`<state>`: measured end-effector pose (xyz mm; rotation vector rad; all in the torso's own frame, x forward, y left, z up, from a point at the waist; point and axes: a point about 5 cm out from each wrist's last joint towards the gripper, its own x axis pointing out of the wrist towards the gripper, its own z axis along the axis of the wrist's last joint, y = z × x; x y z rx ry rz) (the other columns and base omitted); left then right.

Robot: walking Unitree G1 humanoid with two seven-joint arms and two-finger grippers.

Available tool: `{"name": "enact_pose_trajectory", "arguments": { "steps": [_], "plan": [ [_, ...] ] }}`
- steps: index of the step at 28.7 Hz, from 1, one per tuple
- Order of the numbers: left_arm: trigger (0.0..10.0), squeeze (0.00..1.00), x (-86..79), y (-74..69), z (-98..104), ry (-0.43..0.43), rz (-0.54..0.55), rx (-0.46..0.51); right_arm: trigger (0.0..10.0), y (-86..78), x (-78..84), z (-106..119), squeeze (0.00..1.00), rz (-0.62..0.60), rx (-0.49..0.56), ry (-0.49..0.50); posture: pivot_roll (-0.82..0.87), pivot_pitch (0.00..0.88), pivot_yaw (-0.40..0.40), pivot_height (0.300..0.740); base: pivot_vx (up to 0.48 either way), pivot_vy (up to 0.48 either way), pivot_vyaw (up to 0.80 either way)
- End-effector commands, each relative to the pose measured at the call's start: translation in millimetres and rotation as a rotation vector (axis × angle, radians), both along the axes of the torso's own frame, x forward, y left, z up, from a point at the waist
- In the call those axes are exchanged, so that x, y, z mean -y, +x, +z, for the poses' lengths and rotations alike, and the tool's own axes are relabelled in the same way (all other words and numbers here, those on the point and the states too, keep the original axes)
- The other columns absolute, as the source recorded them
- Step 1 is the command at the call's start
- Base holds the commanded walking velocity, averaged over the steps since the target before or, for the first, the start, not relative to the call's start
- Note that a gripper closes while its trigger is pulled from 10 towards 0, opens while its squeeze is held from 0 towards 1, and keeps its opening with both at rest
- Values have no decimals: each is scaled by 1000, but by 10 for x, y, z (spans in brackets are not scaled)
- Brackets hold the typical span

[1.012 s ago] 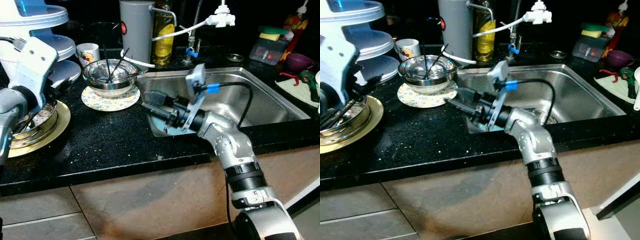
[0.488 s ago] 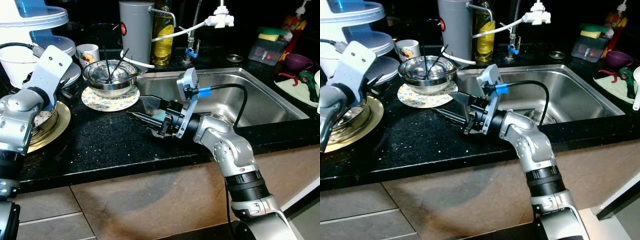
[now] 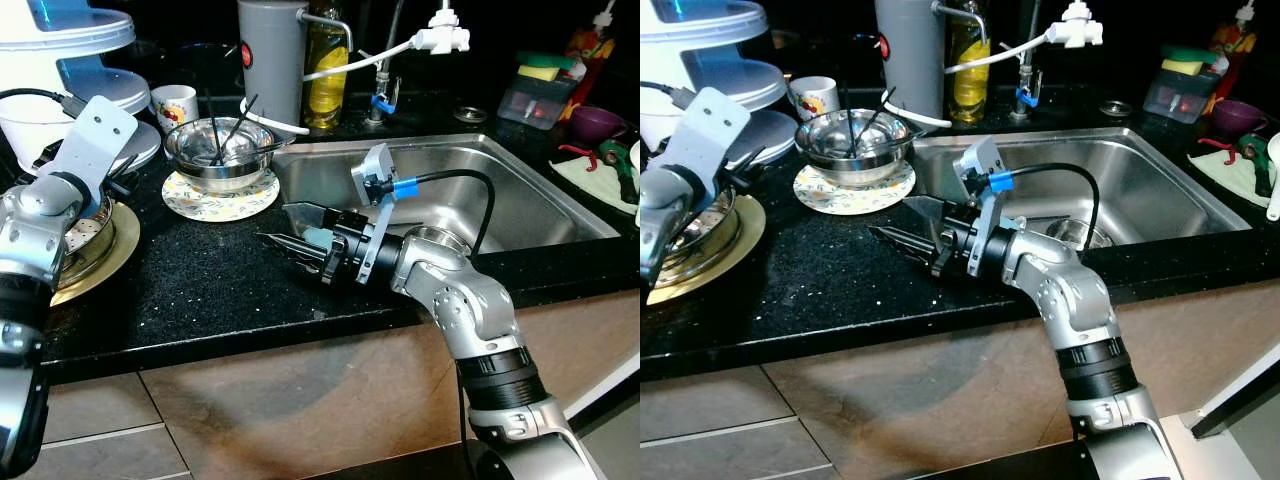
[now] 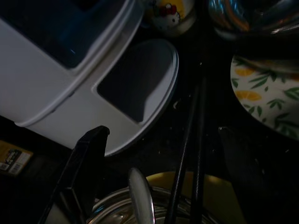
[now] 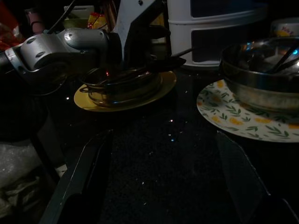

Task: Kitchen organization

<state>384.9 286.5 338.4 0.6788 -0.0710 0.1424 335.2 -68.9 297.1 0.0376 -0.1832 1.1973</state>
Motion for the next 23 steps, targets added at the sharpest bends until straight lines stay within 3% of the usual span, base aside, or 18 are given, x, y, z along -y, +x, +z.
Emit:
{"name": "enact_pose_trajectory", "arguments": {
  "steps": [1,8,19,21,23],
  "plan": [
    [10000,0,0,27,-19,19,11,-10,10000,-55,-38,65,0,34,19,-7,16,201,-61,740,0,0,0],
    [10000,0,27,116,-98,-76,-5,-28,10000,-111,-55,71,0,51,15,-13,-2,211,-48,740,0,0,0],
    [10000,0,48,150,-81,-56,-18,-44,10000,-124,-34,78,0,34,15,-29,-3,210,-42,740,0,0,0],
    [5961,0,33,147,-62,-49,-15,-46,10000,-117,-32,127,0,36,15,-10,2,204,-40,740,0,0,0],
    [3608,0,32,148,-54,-51,-18,-47,10000,-109,-29,147,0,38,13,-2,3,208,-41,740,0,0,0]
  ]
}}
